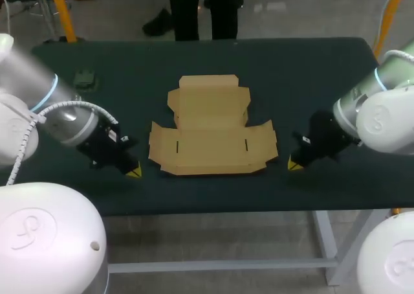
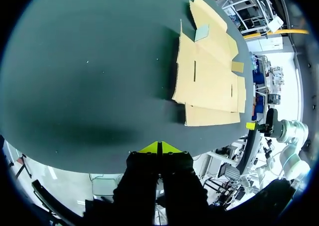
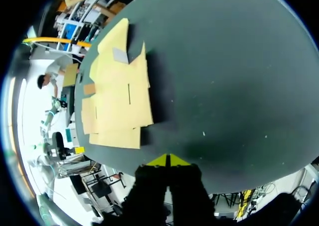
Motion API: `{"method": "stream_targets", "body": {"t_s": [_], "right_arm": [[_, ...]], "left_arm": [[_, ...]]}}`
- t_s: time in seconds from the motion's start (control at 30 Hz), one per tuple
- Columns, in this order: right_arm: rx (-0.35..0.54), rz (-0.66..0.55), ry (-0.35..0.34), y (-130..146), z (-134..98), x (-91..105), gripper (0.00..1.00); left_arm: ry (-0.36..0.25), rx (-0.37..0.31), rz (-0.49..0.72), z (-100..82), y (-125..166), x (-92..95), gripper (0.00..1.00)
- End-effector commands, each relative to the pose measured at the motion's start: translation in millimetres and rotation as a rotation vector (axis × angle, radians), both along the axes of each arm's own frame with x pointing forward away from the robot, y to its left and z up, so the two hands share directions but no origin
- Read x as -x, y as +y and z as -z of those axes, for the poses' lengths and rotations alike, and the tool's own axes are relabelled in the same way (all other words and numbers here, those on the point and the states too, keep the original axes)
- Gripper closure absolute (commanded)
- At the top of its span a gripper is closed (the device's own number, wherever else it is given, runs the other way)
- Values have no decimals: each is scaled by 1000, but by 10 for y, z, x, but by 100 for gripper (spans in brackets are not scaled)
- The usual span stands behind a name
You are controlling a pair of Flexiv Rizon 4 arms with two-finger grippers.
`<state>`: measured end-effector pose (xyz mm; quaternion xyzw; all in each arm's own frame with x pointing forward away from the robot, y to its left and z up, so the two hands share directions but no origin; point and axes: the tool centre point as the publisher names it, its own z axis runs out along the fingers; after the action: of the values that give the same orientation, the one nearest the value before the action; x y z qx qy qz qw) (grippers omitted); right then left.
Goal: Assemble the packaging by folding the flat box into shape, placing the metal phone stand inside, and closing the box properly
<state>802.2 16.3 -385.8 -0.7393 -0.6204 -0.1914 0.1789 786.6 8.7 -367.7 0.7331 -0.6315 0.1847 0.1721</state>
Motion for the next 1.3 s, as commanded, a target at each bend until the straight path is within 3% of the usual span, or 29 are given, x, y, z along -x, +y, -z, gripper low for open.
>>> {"method": "stream_targets", "body": {"t_s": [0.03, 1.3], "right_arm": [[-17, -8, 8, 23, 89, -46, 100], [-98, -47, 38, 439, 313, -293, 100]], "left_arm": [[13, -1, 6, 94, -72, -87, 100], [46, 25, 55, 297, -243, -289, 100]]}}
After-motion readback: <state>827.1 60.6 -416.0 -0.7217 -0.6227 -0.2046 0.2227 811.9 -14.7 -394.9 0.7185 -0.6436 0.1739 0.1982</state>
